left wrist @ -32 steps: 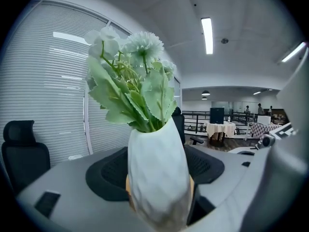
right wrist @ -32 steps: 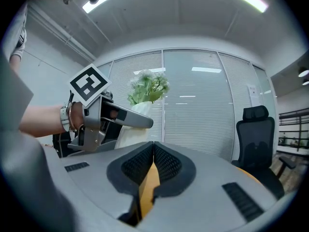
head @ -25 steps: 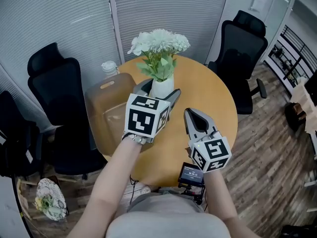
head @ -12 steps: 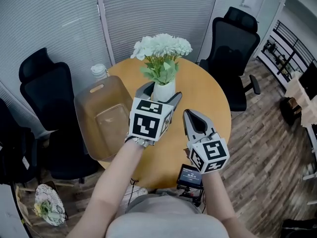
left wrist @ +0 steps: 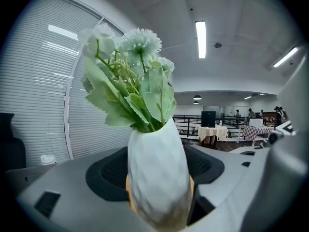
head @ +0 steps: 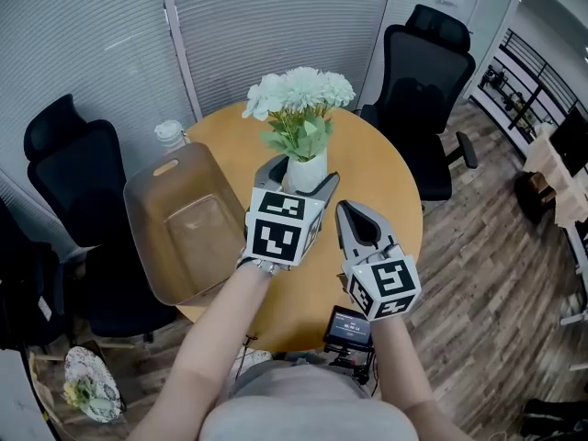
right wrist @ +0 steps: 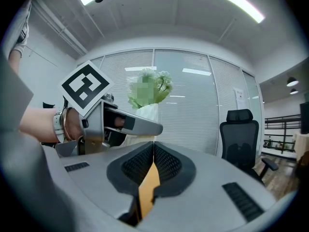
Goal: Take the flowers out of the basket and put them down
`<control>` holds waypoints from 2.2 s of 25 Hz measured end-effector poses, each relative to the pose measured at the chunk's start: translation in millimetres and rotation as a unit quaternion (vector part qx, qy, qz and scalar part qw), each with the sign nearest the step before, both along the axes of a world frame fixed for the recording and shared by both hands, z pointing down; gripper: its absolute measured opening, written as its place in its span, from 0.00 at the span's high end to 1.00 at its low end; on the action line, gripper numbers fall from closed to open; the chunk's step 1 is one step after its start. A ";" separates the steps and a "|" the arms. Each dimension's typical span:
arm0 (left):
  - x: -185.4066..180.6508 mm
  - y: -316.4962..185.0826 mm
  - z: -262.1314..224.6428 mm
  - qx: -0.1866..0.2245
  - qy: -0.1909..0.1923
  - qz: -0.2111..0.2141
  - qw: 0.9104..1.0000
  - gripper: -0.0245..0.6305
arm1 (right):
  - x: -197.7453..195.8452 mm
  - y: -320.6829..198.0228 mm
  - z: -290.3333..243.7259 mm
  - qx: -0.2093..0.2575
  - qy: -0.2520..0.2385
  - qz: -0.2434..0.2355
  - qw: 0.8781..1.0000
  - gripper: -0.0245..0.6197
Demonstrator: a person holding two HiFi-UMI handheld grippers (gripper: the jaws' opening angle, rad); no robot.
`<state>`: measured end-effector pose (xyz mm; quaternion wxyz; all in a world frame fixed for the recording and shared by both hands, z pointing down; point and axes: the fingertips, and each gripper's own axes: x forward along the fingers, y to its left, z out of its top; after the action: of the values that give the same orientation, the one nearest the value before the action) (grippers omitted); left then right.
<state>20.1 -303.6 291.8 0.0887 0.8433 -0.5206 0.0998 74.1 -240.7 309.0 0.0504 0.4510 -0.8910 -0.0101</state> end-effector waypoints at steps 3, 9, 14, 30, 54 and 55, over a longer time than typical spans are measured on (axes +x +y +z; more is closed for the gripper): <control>1.4 -5.0 7.5 0.013 -0.012 -0.003 1.000 0.42 | 2.3 -1.1 8.2 -0.004 0.005 0.002 1.000 0.92; 7.7 -13.2 21.9 0.024 0.004 -0.008 1.000 0.42 | 8.5 -9.1 23.8 -0.015 0.006 0.007 1.000 0.92; 13.8 -21.0 32.7 0.036 0.002 -0.015 0.999 0.42 | 11.0 -19.0 34.3 -0.015 0.013 0.010 1.000 0.92; 30.0 -44.4 87.1 0.050 0.023 -0.031 0.998 0.42 | 36.1 -42.6 77.1 -0.029 0.039 0.023 0.999 0.92; 32.7 -51.1 149.0 0.073 0.001 -0.031 0.997 0.42 | 36.3 -55.4 125.7 -0.037 0.031 0.012 0.999 0.92; 33.2 -49.7 154.2 0.074 -0.001 -0.030 0.997 0.42 | 37.4 -54.9 130.0 -0.037 0.032 0.014 0.999 0.92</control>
<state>53.3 -353.4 446.0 0.0285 0.8316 -0.5515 0.0593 111.5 -295.6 439.0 0.0953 0.4604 -0.8826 0.0091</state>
